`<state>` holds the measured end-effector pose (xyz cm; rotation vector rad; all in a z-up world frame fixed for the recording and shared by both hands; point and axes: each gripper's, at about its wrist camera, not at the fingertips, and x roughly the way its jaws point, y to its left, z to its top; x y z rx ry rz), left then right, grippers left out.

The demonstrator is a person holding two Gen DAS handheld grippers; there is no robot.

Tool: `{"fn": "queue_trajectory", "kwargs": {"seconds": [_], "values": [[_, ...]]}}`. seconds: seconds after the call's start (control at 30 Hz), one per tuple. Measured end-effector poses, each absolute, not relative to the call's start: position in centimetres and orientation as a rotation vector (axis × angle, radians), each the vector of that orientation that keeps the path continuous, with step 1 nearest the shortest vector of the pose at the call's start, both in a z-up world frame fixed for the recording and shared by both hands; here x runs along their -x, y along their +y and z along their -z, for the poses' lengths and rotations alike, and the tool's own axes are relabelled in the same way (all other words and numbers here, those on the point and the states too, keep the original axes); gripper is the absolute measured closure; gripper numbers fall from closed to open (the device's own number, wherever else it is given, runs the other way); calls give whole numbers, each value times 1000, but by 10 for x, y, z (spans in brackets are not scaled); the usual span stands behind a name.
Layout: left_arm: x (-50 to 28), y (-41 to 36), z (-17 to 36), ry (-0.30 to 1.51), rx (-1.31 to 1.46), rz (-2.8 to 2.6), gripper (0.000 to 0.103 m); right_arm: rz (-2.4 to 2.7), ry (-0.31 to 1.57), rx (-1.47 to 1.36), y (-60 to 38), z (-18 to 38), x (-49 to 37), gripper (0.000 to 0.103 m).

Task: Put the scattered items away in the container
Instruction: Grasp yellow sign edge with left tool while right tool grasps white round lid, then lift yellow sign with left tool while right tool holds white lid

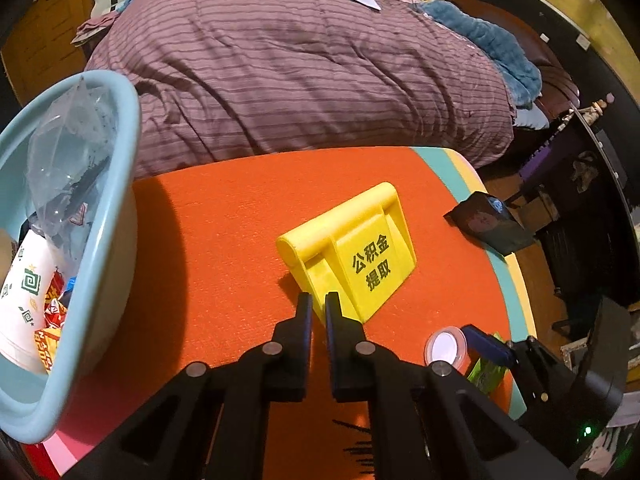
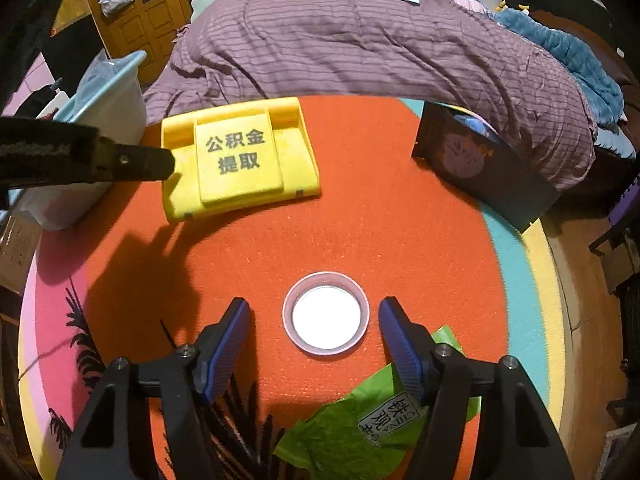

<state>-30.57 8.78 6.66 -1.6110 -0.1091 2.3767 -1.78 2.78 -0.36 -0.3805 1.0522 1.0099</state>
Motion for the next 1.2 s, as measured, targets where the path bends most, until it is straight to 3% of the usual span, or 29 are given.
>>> {"fn": "queue_trajectory", "kwargs": {"seconds": [0.1,0.17,0.2,0.23,0.63,0.8,1.03,1.1,1.17,1.2], "values": [[303,86,-70,-100,1590,-2374,103,-1002,1052,393,32,4,16,32],[301,86,-72,-83,1580,-2376,103,-990,1049,416,35,2,16,42],[301,86,-73,-76,1577,-2375,103,-987,1049,420,36,1,15,55],[300,87,-73,-71,1576,-2373,103,-986,1053,416,36,0,13,59],[310,68,-44,-291,1719,-2311,103,-986,1051,387,33,-2,12,60],[313,61,-33,-466,1767,-2247,103,-993,1053,380,32,-1,12,60],[315,67,-30,-493,1782,-2232,100,-994,1051,373,33,0,11,60],[318,67,-30,-503,1788,-2224,93,-997,1051,370,32,0,11,60],[322,68,-26,-495,1826,-2216,70,-999,1051,370,32,0,11,60],[323,67,-25,-497,1843,-2213,69,-1000,1051,368,32,0,11,60]]}}
